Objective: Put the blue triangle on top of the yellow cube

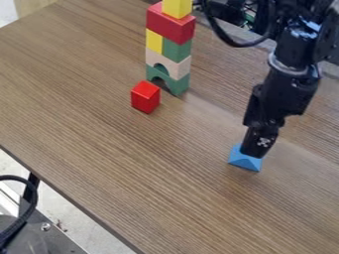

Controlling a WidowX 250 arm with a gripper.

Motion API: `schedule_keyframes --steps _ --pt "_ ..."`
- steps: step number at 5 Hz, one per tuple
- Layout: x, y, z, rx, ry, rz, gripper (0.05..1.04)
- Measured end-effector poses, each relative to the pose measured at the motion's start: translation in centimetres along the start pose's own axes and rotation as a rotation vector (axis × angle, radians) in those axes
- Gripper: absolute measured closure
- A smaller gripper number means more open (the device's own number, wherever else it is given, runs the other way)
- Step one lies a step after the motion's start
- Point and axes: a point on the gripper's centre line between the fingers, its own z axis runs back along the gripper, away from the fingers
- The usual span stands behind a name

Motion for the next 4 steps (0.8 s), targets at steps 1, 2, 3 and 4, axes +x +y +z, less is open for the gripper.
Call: schedule_keyframes --steps 1,2,3,4 --pt "0.1 0.1 -0.2 0.005 -0.004 0.014 0.084" --pt "0.1 0.0 -0.5 0.008 -0.007 0.021 0.084" --pt "0.0 -0.3 -0.8 0.003 -0.012 0.028 0.084" --pt "-0.6 -1.1 -1.7 -0.028 0.009 0.024 0.121"
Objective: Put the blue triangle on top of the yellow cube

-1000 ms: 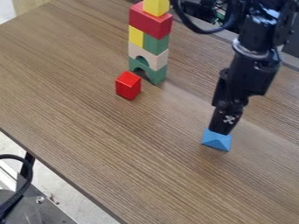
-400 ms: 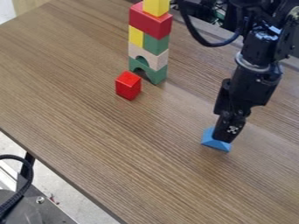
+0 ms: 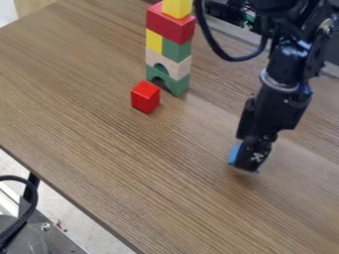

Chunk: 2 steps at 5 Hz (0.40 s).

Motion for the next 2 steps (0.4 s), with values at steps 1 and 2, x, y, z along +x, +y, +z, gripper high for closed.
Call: schedule_keyframes --steps 1,2 --pt "-0.39 -0.75 -0.34 -0.018 -0.008 -0.018 0.325" --pt "-0.91 -1.33 -0.48 -0.028 -0.012 -0.009 0.54"
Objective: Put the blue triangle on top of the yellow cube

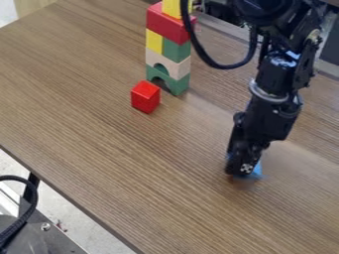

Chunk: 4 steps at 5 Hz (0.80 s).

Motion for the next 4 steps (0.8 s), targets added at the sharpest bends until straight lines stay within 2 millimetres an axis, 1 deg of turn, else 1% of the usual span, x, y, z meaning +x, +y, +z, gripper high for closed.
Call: schedule_keyframes --steps 1,2,3,4 --pt "-0.7 -0.1 1.2 0.019 0.042 -0.044 0.54" --pt "-1.0 0.6 5.5 0.066 0.074 -0.15 0.54" --pt "-1.1 1.4 9.9 0.136 0.078 -0.296 0.54" --pt "-2.4 2.4 13.5 0.191 0.133 -0.413 0.54"
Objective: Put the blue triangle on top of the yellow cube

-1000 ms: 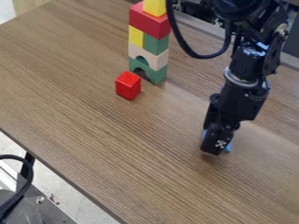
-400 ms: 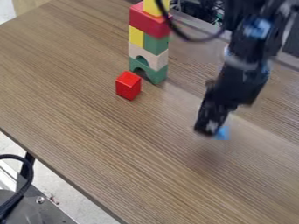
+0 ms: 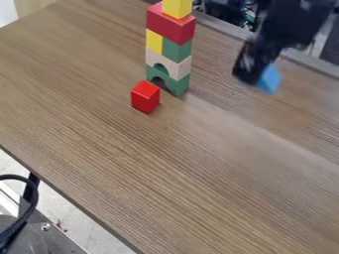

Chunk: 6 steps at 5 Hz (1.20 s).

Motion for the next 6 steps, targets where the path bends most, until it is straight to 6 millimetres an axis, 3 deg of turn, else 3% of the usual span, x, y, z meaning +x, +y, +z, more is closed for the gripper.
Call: schedule_keyframes --steps 2,4,6 --pt "-4.7 0.5 5.1 -0.052 0.095 -0.311 0.54" --pt "-7.6 0.6 5.9 -0.098 0.105 -0.378 0.54" --pt "-9.8 1.6 5.2 -0.098 0.057 -0.331 0.54"
